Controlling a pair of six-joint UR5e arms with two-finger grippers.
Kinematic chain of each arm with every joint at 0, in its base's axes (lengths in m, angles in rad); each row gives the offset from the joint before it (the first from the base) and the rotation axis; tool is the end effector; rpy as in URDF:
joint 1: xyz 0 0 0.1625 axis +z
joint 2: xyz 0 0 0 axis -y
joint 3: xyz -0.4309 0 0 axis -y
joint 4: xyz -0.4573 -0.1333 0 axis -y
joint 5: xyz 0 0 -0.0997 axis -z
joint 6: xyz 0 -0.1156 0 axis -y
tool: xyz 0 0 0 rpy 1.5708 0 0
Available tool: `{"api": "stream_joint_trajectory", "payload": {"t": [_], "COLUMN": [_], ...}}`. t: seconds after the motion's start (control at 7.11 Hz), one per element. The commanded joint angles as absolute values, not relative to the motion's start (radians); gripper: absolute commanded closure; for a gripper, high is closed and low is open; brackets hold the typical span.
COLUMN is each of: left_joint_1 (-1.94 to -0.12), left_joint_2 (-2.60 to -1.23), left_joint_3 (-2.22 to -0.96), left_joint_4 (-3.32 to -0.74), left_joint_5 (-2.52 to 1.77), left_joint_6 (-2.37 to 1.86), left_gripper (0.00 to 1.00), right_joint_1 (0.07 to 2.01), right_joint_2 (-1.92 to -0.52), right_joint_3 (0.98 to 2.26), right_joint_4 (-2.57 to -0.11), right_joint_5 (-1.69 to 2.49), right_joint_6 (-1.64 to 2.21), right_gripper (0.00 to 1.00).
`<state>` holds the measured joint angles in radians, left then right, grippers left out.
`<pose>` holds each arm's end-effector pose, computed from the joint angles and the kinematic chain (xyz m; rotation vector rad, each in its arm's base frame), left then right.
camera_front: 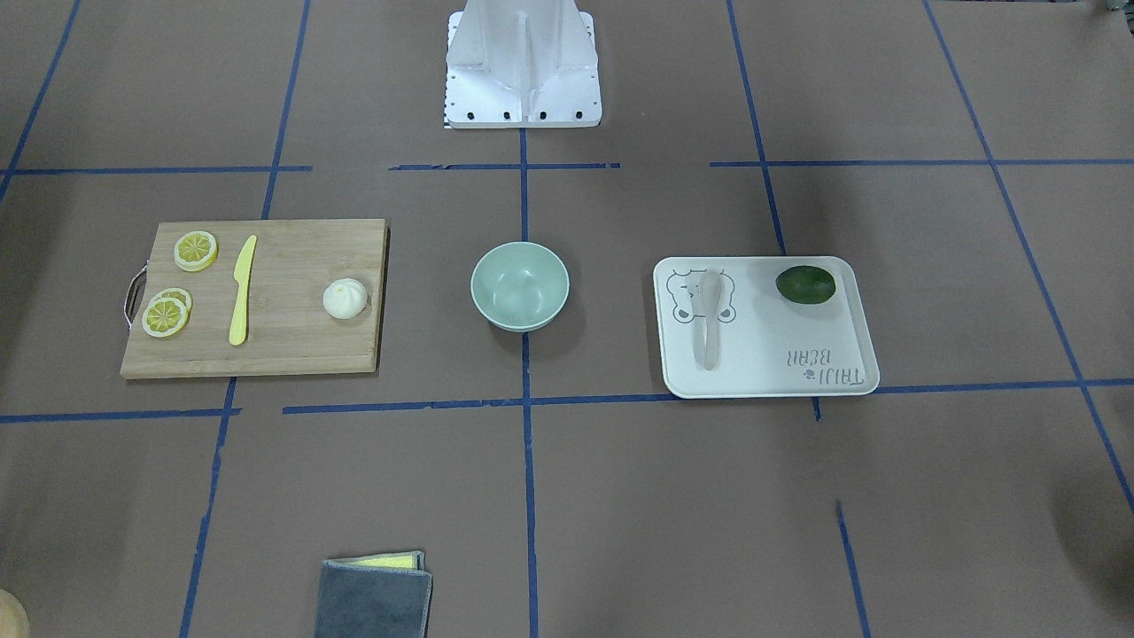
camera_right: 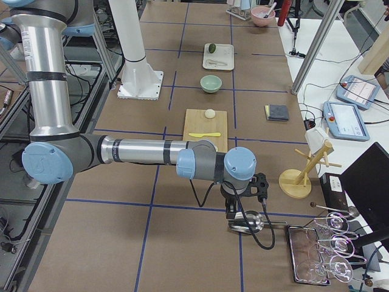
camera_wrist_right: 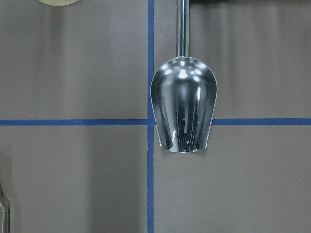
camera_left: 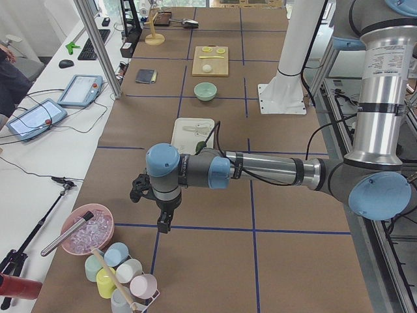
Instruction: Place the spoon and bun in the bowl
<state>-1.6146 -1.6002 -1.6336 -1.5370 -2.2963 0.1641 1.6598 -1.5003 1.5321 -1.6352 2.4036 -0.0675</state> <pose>-0.0816 -0.5696 0.6316 0.1309 0.7162 0.1361 0.0995 -0.5780 0.6588 0.0345 -0.8326 0.0338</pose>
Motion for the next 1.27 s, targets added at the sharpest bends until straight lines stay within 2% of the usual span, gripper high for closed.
{"api": "stream_joint_trajectory", "payload": {"t": [0.0, 0.28, 0.56, 0.84, 1.13], "left_joint_1": [-1.615, -1.612, -1.594, -1.422, -1.205], "left_joint_2": [-1.594, -1.611, -1.621, -1.62, -1.605], "left_joint_3": [-1.638, -1.673, -1.77, -1.905, -1.908], "left_joint_4": [-1.542, -1.542, -1.548, -1.609, -1.881], "left_joint_5": [-2.299, -2.295, -2.302, -2.307, -2.299], "left_joint_6": [0.164, 0.15, 0.085, -0.172, -0.533], "left_gripper": [0.0, 0.0, 0.0, 0.0, 0.0], "right_joint_1": [1.658, 1.66, 1.658, 1.657, 1.651], "right_joint_2": [-1.499, -1.502, -1.502, -1.473, -1.479], "right_joint_3": [1.545, 1.557, 1.601, 1.615, 1.617], "right_joint_4": [-1.638, -1.637, -1.644, -1.644, -1.638], "right_joint_5": [2.402, 2.396, 2.402, 2.39, 2.398], "right_joint_6": [-0.067, -0.067, -0.066, -0.066, -0.067], "right_gripper": [0.0, 0.0, 0.0, 0.0, 0.0]}}
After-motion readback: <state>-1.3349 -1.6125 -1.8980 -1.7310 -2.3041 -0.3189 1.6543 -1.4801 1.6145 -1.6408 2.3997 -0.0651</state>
